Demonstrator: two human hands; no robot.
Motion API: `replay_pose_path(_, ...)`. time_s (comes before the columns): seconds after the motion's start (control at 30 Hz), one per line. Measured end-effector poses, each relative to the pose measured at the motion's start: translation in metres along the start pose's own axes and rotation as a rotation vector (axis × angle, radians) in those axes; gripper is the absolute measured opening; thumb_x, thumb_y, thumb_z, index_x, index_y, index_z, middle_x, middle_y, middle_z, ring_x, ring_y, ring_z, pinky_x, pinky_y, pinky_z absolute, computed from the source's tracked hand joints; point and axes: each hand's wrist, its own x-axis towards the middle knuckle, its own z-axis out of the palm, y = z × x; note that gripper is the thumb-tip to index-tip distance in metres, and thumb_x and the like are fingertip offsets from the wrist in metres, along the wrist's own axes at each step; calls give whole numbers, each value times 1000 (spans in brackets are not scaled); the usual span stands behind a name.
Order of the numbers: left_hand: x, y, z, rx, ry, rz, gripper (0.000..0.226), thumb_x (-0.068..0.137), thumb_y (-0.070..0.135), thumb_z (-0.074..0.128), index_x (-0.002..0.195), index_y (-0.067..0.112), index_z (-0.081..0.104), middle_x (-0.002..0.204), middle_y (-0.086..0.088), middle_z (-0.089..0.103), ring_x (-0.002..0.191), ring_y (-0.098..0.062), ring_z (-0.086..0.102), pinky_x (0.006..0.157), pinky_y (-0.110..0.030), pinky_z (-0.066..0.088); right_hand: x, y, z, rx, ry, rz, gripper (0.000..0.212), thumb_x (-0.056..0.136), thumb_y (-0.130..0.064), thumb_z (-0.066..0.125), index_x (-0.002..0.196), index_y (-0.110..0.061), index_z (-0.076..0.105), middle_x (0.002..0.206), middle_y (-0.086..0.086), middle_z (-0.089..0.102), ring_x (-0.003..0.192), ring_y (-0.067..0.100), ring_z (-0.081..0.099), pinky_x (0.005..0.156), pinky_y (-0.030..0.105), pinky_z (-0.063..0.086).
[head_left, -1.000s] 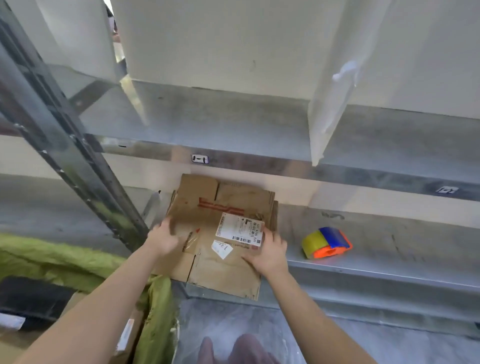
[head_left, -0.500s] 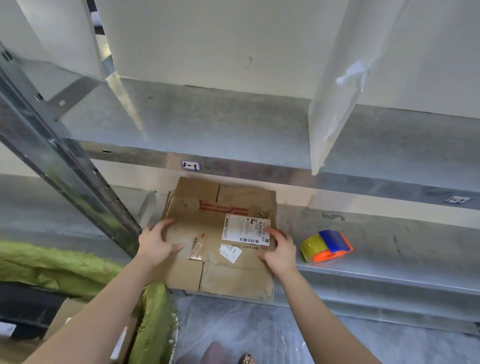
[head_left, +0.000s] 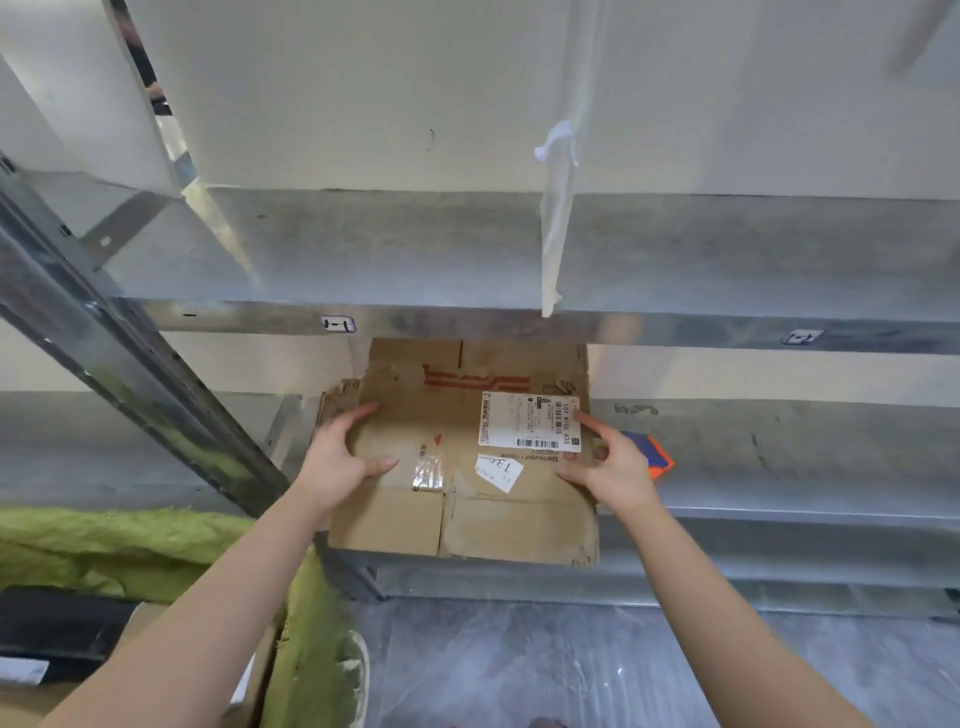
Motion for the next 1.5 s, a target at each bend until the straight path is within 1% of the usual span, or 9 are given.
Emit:
replay_pose_path(0.13,-21,43,56,-14,-31,76,80,70,22,85,136,38,44,131,2,42,122,-17,40,108,-37,33,-15,28,-68,90,14,46,77,73,-4,82,139,-28,50,119,-11,57,92,-1,53,86,16,39)
replay_pose_path(0.3,-47,83,144,-87,-67,87,90,67,21,86,142,34,38,139,3,40,128,-17,40,112,-42,33,-20,85,-147,41,35,52,81,74,-8,82,141,-34,46,138,-7,54,126,23,49,104,37,42)
replay_pose_path(0.43,-78,114,238,-136,-69,73,93,66,16,87,142,35,37,140,7,39,127,-11,38,112,-37,32,-26,139,-224,60,30,39,75,77,1,76,139,-30,48,124,-13,53,111,14,48,90,21,40)
replay_pose_path(0.57,-106,146,322,-164,-60,34,97,63,16,89,143,35,36,140,6,40,129,-11,40,113,-39,33,-25,193,-294,11,24,61,78,72,2,76,136,-34,51,110,-17,62,103,17,60,97,41,51)
replay_pose_path(0.7,-119,176,381,-122,-70,24,100,63,16,89,145,32,34,142,2,41,130,-16,40,113,-40,33,-24,229,-346,-48,44,75,78,73,-1,77,139,-32,47,121,-13,58,107,14,57,95,41,51)
replay_pose_path(0.87,-109,215,418,-93,-111,0,101,64,20,88,146,33,30,138,5,39,127,-15,38,111,-39,33,-4,251,-378,-23,62,99,80,74,6,74,138,-32,46,118,-5,61,105,18,63,80,30,54)
replay_pose_path(1.0,-83,235,434,-55,-142,9,108,58,37,90,146,33,26,144,1,40,133,-21,39,110,-45,36,22,257,-393,-20,116,90,84,72,8,74,140,-31,44,130,-2,59,118,18,56,91,34,52)
replay_pose_path(1.2,-65,263,451,-93,-277,28,115,59,53,85,146,46,10,145,4,36,130,-21,40,110,-45,37,45,257,-409,25,188,52,90,67,8,78,137,-35,40,124,-4,58,114,20,57,93,41,54)
replay_pose_path(1.5,-56,323,466,-297,-342,42,110,72,37,81,148,39,2,133,9,33,119,-12,38,104,-31,35,63,243,-425,98,168,-39,120,68,0,84,153,-41,10,124,-7,53,112,15,55,97,38,49)
